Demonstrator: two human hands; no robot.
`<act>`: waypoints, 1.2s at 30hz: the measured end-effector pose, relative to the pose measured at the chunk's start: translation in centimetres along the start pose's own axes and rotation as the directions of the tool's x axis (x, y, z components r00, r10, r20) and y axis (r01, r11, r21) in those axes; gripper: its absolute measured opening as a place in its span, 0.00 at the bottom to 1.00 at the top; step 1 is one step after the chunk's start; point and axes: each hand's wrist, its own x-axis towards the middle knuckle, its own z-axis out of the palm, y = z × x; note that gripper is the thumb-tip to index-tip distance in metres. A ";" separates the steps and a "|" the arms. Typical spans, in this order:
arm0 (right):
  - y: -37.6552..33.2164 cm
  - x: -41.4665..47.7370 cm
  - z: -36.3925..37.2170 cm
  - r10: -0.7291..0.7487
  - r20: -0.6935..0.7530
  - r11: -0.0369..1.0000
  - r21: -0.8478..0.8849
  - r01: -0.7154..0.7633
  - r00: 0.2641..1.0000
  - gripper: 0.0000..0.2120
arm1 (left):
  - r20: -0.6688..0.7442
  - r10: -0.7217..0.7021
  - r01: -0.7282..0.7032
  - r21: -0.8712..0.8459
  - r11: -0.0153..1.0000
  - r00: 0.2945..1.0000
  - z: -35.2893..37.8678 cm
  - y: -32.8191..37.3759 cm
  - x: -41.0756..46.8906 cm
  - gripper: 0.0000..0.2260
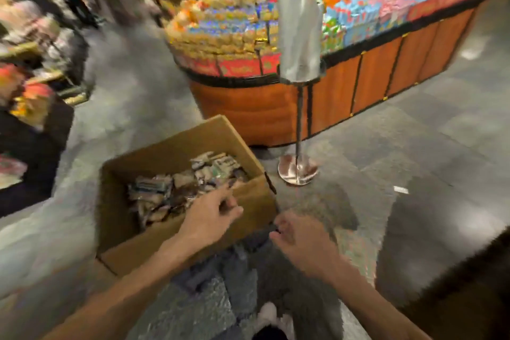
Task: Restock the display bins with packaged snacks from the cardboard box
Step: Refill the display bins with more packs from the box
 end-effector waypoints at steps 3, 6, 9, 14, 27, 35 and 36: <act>-2.0 5.3 4.0 -0.041 0.143 0.999 -0.012 0.043 0.989 0.11 | 0.004 -0.204 0.204 0.001 0.979 0.979 -0.4 -7.9 1.4 0.06; -3.4 11.1 7.3 -0.032 0.234 0.997 -0.065 0.049 0.972 0.10 | 0.024 -0.369 0.369 0.007 0.929 0.929 -0.4 -15.6 4.2 0.06; -4.0 17.8 10.7 0.001 0.288 0.992 -0.123 0.036 0.958 0.12 | 0.053 -0.454 0.455 -0.014 0.890 0.890 -0.2 -22.2 8.0 0.04; -3.8 29.3 16.9 0.118 0.398 0.981 -0.189 -0.044 0.910 0.04 | 0.187 -0.557 0.567 0.004 0.824 0.809 1.3 -32.3 16.5 0.05; 2.3 54.3 28.8 0.444 0.391 0.895 -0.237 -0.378 0.806 0.25 | 0.599 -0.613 0.837 -0.506 0.210 0.516 4.9 -41.0 41.2 0.42; 6.6 59.8 33.4 0.583 0.399 0.806 -0.170 -0.567 0.708 0.33 | 0.752 -0.566 0.859 -0.492 -0.140 0.338 9.7 -42.5 45.5 0.35; 6.7 59.7 33.8 0.607 0.403 0.786 -0.179 -0.592 0.684 0.32 | 0.758 -0.558 0.857 -0.493 -0.151 0.338 9.9 -42.6 45.5 0.34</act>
